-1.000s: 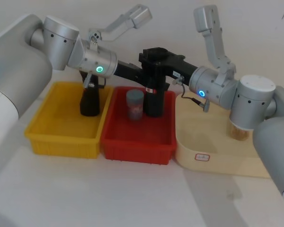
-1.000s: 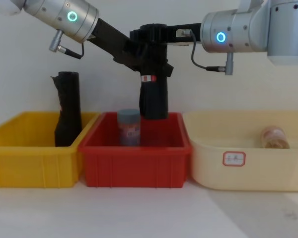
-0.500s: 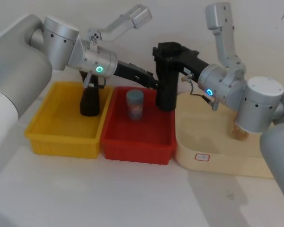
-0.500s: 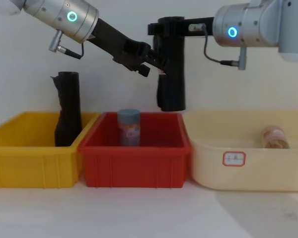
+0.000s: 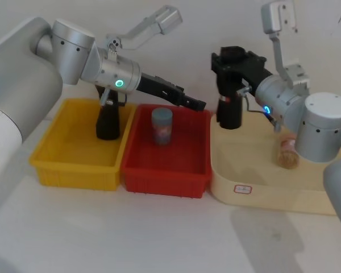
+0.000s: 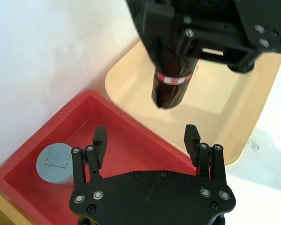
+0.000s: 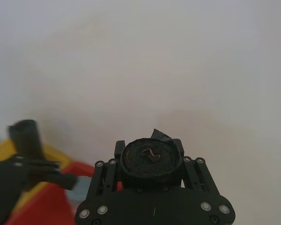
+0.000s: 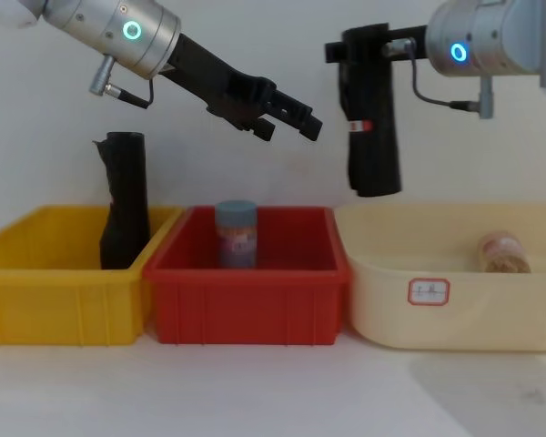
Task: Pick up the garbage bag with the one hand and transfer it to the other hand.
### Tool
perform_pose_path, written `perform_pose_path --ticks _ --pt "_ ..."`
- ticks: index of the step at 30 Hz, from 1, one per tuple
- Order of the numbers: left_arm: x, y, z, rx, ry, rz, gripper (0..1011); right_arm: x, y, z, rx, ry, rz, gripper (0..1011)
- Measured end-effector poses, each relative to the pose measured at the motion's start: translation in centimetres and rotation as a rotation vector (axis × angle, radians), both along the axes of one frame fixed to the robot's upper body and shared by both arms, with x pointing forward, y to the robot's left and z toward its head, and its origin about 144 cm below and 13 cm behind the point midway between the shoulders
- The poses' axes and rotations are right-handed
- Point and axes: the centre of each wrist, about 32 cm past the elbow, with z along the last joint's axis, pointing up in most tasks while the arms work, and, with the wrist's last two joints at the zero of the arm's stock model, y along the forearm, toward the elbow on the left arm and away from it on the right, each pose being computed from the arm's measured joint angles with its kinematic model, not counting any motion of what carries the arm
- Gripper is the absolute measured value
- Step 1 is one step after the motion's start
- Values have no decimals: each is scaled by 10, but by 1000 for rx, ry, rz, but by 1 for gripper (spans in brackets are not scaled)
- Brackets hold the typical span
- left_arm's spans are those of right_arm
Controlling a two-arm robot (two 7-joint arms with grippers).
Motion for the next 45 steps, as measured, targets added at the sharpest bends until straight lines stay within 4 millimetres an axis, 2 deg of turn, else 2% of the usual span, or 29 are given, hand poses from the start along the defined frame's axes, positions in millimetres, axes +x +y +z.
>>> perform_pose_path --ticks 9,11,13,15,16,25,45 --pt "0 0 0 0 0 0 1000 -2 -5 0 -89 -4 -141 579" --pt "0 0 0 0 0 0 1000 -2 -6 0 -101 -5 -160 604" --pt "0 0 0 0 0 0 1000 -2 -8 0 -120 -4 -187 690" --pt "0 0 0 0 0 0 1000 -1 -9 0 -130 -4 -202 727" --pt "0 0 0 0 0 0 1000 -1 -10 -1 -139 -3 -216 784" --pt "0 0 0 0 0 0 1000 0 -13 -1 -174 -4 -266 1002" --pt "0 0 0 0 0 0 1000 1 -15 -1 -200 -5 -305 1000"
